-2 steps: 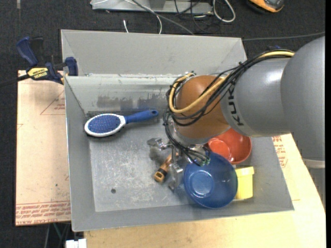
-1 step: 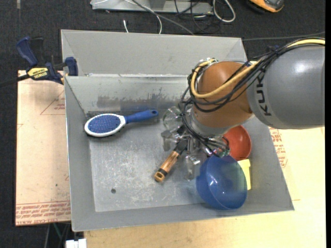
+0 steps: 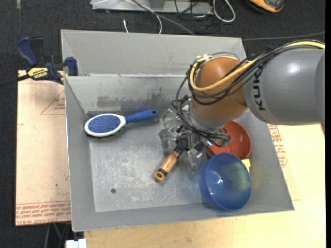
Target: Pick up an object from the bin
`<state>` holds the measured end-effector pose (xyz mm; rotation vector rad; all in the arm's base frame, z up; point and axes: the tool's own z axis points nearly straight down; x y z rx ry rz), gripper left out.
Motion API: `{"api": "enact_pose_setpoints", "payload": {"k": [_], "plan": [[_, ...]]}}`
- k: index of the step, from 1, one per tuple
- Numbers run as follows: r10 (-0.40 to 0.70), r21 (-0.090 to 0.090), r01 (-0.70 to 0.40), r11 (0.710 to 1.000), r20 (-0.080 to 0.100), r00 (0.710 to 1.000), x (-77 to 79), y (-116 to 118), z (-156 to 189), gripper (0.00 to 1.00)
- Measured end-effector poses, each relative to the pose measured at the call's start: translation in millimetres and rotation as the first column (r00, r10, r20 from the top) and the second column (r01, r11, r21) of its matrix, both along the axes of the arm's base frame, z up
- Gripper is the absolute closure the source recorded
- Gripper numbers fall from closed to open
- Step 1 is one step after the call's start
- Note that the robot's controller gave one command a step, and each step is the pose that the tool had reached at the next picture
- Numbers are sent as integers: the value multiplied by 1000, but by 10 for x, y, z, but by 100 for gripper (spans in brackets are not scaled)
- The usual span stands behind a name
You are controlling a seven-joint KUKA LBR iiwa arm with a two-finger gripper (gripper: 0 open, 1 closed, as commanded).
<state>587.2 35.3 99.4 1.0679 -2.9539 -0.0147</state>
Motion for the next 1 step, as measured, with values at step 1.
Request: {"api": "enact_pose_setpoints", "payload": {"k": [1], "plan": [[229, -1, -229, 974, 14, 973, 165, 7, -293, 0]]}}
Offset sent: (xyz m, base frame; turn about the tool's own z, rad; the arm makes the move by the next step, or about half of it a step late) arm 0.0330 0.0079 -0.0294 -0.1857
